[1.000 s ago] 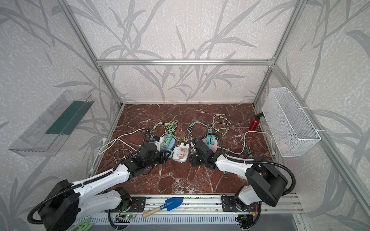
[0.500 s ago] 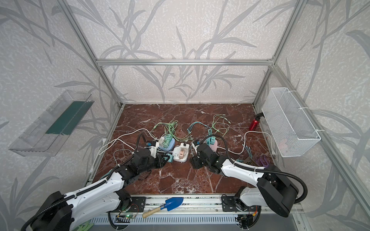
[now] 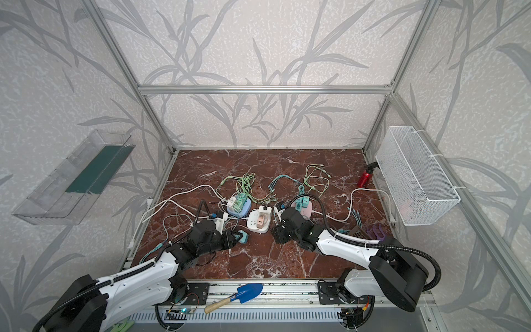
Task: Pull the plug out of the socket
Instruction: 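Lower the teal charger onto the table and open the left gripper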
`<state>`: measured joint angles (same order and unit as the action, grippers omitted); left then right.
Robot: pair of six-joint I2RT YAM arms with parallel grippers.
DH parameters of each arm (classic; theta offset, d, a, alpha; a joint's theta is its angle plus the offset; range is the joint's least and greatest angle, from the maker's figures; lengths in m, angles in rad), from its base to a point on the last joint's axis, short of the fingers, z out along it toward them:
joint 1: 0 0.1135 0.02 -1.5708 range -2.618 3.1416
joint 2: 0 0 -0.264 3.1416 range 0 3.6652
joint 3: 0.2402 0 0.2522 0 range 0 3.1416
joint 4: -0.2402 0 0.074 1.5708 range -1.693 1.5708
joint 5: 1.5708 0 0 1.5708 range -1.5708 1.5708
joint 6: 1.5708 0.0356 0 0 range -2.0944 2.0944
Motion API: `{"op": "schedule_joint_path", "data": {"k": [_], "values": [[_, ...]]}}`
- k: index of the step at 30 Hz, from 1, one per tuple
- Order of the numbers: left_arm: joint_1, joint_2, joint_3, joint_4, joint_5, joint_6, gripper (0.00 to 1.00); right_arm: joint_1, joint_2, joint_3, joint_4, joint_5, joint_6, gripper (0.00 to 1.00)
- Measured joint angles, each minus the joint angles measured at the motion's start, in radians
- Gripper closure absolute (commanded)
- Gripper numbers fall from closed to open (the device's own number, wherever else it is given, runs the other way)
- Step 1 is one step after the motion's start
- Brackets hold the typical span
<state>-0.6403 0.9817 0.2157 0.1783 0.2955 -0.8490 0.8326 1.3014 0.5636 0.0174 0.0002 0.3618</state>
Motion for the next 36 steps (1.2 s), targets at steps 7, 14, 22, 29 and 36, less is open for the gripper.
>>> {"op": "schedule_joint_path", "data": {"k": [7, 14, 22, 29, 36], "values": [[0.001, 0.063, 0.003, 0.065, 0.021, -0.016, 0.77, 0.007, 0.0, 0.0, 0.0, 0.015, 0.006, 0.28], [0.001, 0.032, 0.05, -0.073, -0.009, 0.004, 0.53, 0.047, -0.017, 0.001, -0.023, 0.072, 0.019, 0.27], [0.001, -0.088, 0.059, -0.27, -0.085, 0.011, 0.4, 0.092, -0.047, 0.016, -0.071, 0.146, 0.076, 0.26], [0.0, -0.167, 0.088, -0.423, -0.164, 0.007, 0.39, 0.125, -0.08, 0.031, -0.118, 0.191, 0.123, 0.26], [0.0, -0.162, 0.129, -0.481, -0.199, 0.01, 0.41, 0.153, -0.081, 0.041, -0.131, 0.202, 0.147, 0.26]]}}
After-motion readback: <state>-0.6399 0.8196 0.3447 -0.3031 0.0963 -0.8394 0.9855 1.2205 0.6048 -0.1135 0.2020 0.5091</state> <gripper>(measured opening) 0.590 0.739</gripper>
